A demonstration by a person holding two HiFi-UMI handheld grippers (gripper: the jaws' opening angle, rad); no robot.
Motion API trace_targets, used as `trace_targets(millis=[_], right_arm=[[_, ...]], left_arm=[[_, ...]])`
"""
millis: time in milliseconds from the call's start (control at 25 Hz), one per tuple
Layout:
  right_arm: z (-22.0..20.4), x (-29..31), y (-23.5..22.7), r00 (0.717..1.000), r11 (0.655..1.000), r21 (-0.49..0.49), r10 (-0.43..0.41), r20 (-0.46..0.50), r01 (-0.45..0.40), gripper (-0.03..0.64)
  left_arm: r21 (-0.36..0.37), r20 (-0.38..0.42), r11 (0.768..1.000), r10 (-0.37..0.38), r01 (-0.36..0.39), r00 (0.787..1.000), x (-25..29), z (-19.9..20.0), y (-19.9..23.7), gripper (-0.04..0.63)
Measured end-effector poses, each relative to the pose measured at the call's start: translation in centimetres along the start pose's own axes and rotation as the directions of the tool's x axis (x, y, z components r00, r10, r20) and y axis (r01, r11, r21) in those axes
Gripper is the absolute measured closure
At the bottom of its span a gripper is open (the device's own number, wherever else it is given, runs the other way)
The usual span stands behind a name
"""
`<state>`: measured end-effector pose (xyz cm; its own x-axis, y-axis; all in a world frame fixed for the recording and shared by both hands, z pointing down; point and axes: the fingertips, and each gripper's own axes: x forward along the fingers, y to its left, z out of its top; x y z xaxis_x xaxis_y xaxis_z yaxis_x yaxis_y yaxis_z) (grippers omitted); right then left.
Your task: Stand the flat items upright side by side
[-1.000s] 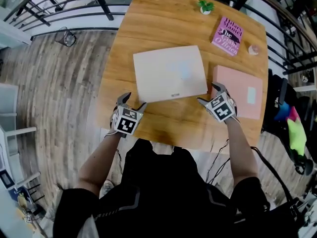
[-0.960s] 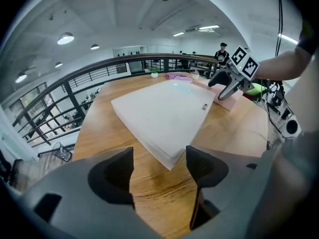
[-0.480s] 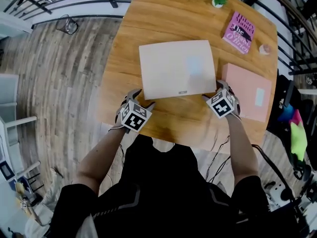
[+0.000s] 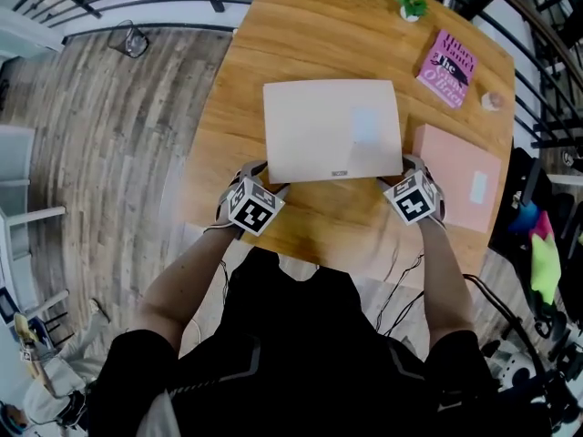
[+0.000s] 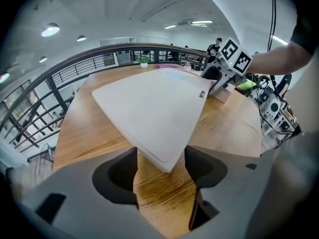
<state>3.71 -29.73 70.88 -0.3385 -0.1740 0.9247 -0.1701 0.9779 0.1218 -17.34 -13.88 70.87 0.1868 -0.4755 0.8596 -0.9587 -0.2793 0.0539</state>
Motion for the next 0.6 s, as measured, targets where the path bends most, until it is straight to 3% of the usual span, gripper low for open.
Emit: trace_targets(millis=[360, 600], right_arm=[[3.7, -5.6, 0.9, 0.996, 0.996, -0.055, -0.067, 0.065, 0.071, 0.305], [7.3, -10.4, 0.8, 0.978, 0.974, -0.136, -0.167, 0.126, 0.184, 0.316]], left_arm=[[-0.011, -0.019, 0.998, -0.060, 0.060, 0.998, 0.0, -0.8, 1.1, 0.288], [0.003, -0.031, 0.996, -0.084, 0.084, 0.996, 0.8, -0.4, 1.6, 0.296]])
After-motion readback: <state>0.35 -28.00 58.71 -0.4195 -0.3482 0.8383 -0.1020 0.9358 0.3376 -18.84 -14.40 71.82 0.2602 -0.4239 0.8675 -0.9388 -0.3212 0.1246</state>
